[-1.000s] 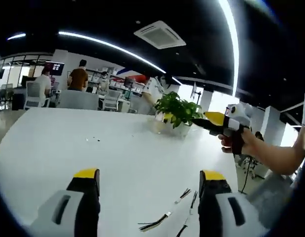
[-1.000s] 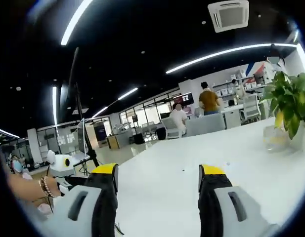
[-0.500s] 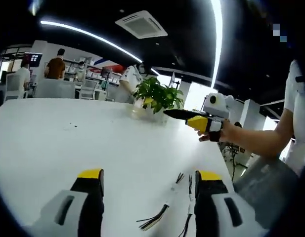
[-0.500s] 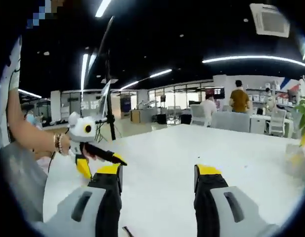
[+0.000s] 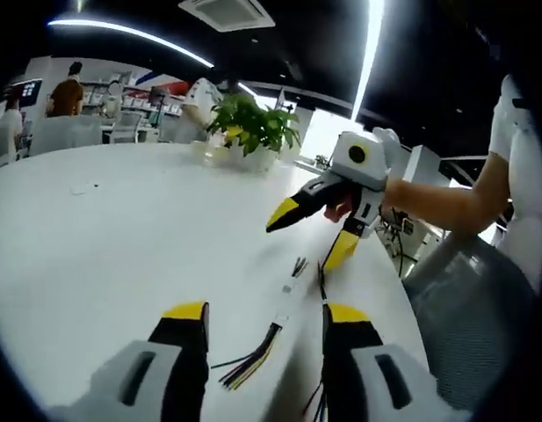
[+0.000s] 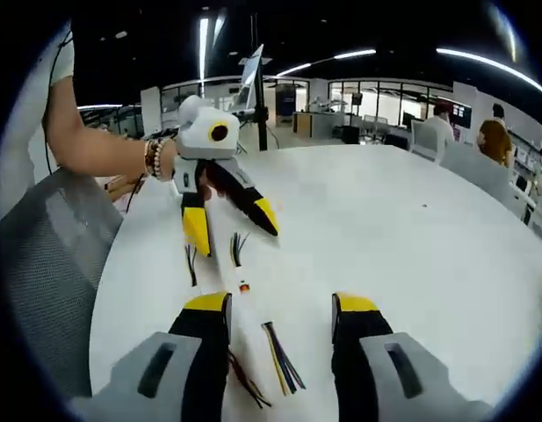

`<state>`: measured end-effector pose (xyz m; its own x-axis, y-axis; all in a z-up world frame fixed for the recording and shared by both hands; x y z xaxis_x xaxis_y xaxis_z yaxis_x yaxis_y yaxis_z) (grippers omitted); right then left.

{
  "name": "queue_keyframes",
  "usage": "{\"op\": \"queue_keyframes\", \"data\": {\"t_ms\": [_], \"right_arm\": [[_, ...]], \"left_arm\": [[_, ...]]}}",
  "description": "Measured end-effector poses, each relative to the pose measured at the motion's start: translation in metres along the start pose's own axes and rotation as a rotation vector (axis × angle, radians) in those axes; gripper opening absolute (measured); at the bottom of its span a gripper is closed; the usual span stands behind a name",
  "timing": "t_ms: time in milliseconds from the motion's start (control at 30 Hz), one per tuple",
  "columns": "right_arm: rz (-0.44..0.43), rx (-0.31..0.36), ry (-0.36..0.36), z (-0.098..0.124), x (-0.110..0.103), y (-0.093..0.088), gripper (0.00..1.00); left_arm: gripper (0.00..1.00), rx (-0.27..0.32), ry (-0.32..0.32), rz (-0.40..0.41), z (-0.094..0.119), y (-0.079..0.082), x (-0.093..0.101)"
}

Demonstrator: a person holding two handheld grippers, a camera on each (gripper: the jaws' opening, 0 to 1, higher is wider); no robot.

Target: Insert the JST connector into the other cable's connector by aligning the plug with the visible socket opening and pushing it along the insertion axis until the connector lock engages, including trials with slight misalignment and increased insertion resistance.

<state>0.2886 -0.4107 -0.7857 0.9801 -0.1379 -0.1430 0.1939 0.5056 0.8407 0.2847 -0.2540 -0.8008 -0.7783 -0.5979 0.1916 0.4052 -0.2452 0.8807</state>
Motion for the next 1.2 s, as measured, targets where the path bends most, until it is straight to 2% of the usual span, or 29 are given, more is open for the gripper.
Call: {"op": "queue_keyframes", "data": {"t_ms": [100,233,400,467,600,767,1000,1100,1200], "right_arm": [[-0.028,0.012,0.026,-0.002,-0.005,-0.004,0.37],[-0.037,0.013,0.027,-0.004,-0.007,-0.011,0.34],[-0.031,0.013,0.031,-0.008,-0.008,-0.017,0.28],[-0.030,0.008,0.034,-0.011,-0.008,-0.019,0.24],[-0.030,-0.009,0.036,-0.013,-0.008,-0.022,0.25],[-0.030,-0.012,0.027,-0.012,-0.005,-0.026,0.22],[-0.039,-0.014,0.040,-0.013,-0.007,-0.029,0.16],[-0.041,-0.007,0.042,-0.013,-0.008,-0.028,0.16],[-0.033,-0.009,0.038,-0.012,-0.007,-0.028,0.12]], "left_arm": [[0.38,-0.028,-0.015,-0.027,-0.006,-0.006,0.005],[0.36,-0.041,-0.021,-0.059,-0.011,-0.009,0.008],[0.24,-0.040,-0.020,-0.112,-0.012,-0.011,0.005],[0.22,-0.041,-0.019,-0.122,-0.011,-0.011,0.004],[0.14,-0.053,-0.036,-0.202,-0.010,-0.014,0.007],[0.09,-0.055,-0.039,-0.254,-0.011,-0.014,0.008],[0.02,-0.052,-0.040,-0.273,-0.014,-0.014,0.005],[0.01,-0.043,-0.039,-0.274,-0.015,-0.014,0.004],[0.01,-0.034,-0.040,-0.272,-0.016,-0.014,0.004]]}}
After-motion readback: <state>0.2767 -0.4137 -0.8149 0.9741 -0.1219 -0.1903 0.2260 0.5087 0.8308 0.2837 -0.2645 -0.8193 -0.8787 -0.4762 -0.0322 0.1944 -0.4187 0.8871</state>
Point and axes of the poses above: the point that each gripper's makers call its tool centre point, and the gripper's own axes: z roughly backward along the fingers, x roughly to its right, y roughly out of its top, the point moved 6 cm from there along z, roughly backward along the fingers, and after that the axes turned 12 degrees about y, right-handed, at the moved point
